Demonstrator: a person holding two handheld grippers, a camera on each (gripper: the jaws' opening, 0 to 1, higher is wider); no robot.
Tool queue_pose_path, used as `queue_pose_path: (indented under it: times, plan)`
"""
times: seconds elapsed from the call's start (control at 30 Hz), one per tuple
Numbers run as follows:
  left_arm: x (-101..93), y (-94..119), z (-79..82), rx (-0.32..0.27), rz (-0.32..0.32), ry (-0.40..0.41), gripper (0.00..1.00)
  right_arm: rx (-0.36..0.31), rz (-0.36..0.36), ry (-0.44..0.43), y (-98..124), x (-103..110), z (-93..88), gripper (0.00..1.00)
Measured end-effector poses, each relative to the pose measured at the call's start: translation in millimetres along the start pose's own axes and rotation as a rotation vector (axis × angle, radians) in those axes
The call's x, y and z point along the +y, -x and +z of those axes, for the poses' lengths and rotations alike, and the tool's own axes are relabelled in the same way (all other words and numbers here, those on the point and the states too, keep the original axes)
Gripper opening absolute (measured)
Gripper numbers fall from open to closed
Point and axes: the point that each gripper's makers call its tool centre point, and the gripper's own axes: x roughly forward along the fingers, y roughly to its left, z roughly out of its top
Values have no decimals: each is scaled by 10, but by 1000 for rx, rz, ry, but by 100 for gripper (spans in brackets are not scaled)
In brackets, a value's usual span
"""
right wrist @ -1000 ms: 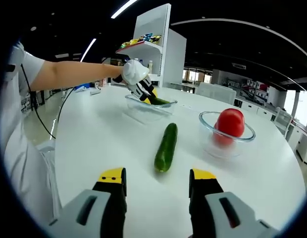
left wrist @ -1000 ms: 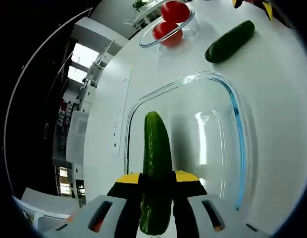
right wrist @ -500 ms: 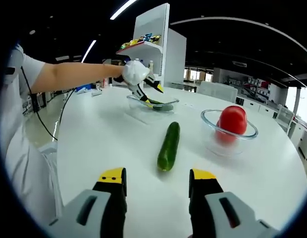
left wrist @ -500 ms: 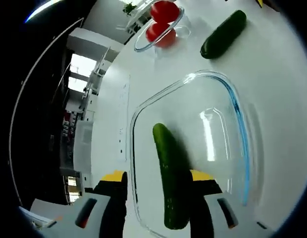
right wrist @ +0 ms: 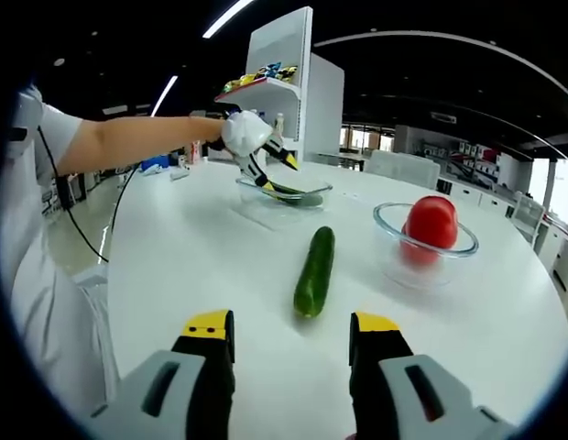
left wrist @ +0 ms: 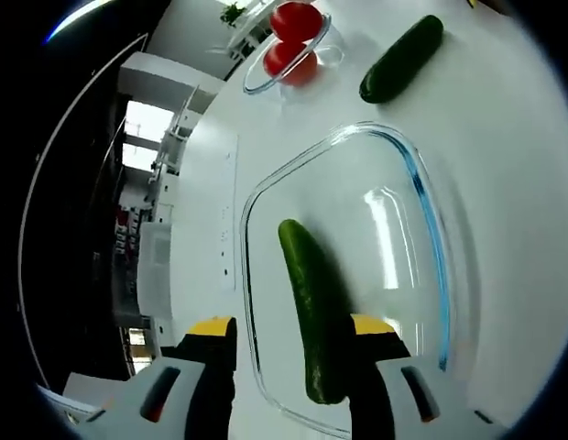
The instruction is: Sort the scattered tomatoes and cucumbers on the table and place them into their respective storage containers
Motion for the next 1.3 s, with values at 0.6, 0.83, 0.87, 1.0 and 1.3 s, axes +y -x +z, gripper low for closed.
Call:
queue_pose_path:
  times: [0.6,0.83,0.87,1.0,1.3]
  plan:
    - [306,204,86,-144,60,217,47,19,7,5,2,6,-27,49]
    - [432,287,175,-177,123,227,50,21,11,5,-18,11,-23,49]
    - [455,305,194,-188,131,235,50,22,12,5,-21,13,-25,49]
    - [506,362,252,-209,153,236,51,27,14,9,-17,18,-31,49]
    - [421,424,412,-251,131,193,54,34,0,14,-14,0,-41,49]
